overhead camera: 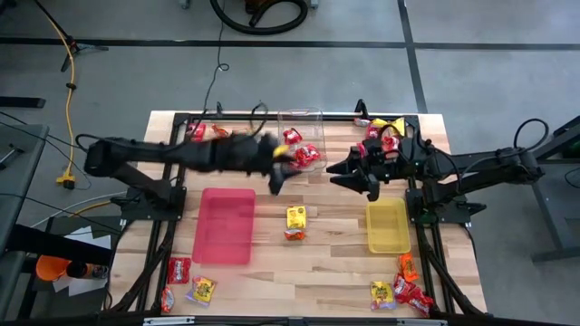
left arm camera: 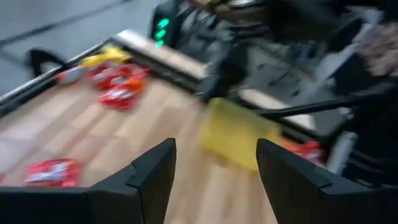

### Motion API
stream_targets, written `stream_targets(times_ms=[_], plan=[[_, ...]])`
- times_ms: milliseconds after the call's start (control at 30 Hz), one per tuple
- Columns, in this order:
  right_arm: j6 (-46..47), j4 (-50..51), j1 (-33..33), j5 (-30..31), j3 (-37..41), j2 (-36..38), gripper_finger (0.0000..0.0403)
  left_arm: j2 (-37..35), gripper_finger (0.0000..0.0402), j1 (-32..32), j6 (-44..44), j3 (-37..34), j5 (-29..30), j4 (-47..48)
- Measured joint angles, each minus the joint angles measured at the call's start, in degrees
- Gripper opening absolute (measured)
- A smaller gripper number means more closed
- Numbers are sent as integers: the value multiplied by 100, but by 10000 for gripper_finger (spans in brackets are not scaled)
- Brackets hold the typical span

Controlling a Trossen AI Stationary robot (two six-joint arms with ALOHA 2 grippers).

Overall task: Sort candy
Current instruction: Put the red candy into the transparent bin

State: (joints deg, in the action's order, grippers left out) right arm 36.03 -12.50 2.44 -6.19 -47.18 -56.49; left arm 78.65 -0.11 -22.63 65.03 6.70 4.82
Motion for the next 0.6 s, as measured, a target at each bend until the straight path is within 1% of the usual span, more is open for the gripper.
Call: stream_targets(times_ms=[167,267,367,500,600], plan=[[-2,174,155,-3,0,2,217,-493,211,-997,-311,-1134,682,-1562],[-2,338,185,23,0,2,217,-680,211,-1370,-436,-1562,1320,-2023],[-2,403,181,212,0,2,217,-793,211,-1516,-522,-1678,1753,-2152],[-3,457,172,468,0,2,217,-883,211,-1540,-395,-1675,1823,-2197],[176,851,195,827,0,2,217,-965,211,-1538,-382,-1675,1779,-2171]])
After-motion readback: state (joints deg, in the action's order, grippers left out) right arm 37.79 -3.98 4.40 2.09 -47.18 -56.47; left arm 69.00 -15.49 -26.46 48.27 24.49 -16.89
